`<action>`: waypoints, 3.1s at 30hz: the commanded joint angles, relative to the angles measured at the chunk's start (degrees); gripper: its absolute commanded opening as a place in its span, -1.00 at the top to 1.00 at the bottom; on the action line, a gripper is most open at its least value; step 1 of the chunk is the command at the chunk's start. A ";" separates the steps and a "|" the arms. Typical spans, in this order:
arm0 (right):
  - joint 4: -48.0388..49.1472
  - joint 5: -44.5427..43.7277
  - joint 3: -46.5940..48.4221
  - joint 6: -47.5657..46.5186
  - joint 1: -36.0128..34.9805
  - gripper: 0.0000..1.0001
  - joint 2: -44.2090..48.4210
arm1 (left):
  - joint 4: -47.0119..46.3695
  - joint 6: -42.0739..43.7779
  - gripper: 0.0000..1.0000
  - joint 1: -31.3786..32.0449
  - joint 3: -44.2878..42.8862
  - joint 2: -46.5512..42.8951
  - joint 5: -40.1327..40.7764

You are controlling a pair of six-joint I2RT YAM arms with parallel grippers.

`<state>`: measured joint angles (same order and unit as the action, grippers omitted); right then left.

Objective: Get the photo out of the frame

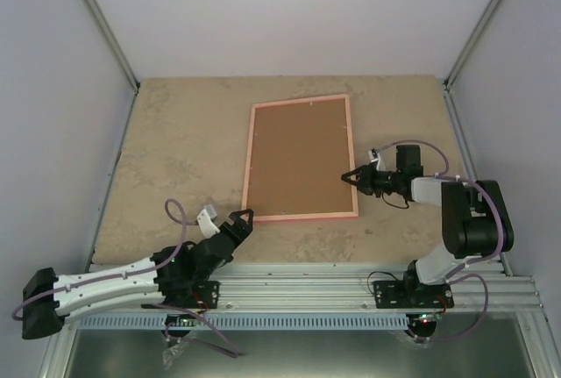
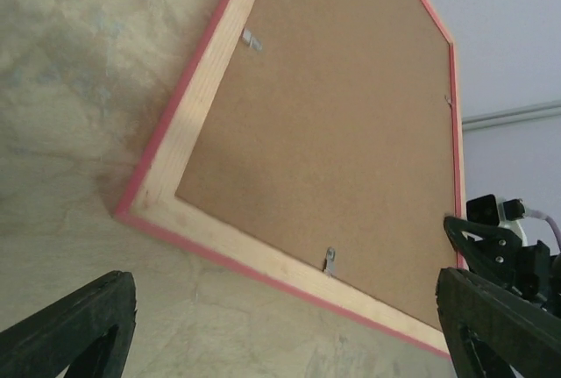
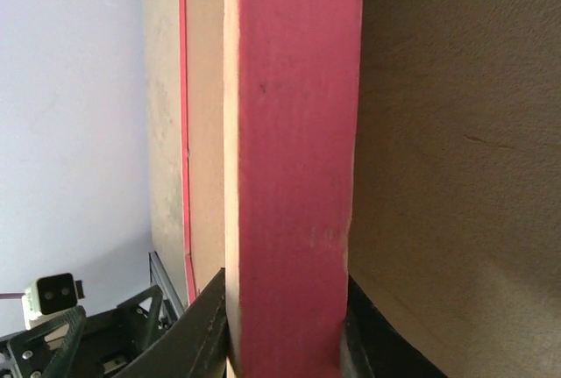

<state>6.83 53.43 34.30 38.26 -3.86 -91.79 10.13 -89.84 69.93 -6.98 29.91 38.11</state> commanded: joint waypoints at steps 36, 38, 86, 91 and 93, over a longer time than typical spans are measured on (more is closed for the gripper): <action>-11.44 -8.46 0.09 -13.11 -4.08 0.06 2.11 | -15.44 43.52 -0.94 -42.99 -17.33 42.70 -47.66; -13.01 -9.59 0.43 -13.78 -4.45 0.01 2.51 | -15.75 43.50 -0.92 -43.03 -17.45 43.67 -48.52; -29.27 -49.89 6.70 -15.15 16.09 -0.58 4.69 | -10.39 53.12 -0.99 -41.85 -10.79 13.95 -26.56; -30.29 -49.89 6.04 -16.45 16.05 -0.39 4.86 | -10.40 53.12 -0.99 -41.72 -10.78 14.25 -27.10; -30.45 -50.14 5.78 -16.81 15.95 -0.26 5.00 | -10.39 52.98 -0.99 -41.76 -10.81 14.37 -27.20</action>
<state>-21.04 4.10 40.97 22.68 11.88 -86.06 -0.38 -37.47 27.99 -17.82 44.49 10.44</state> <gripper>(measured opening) 0.677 0.996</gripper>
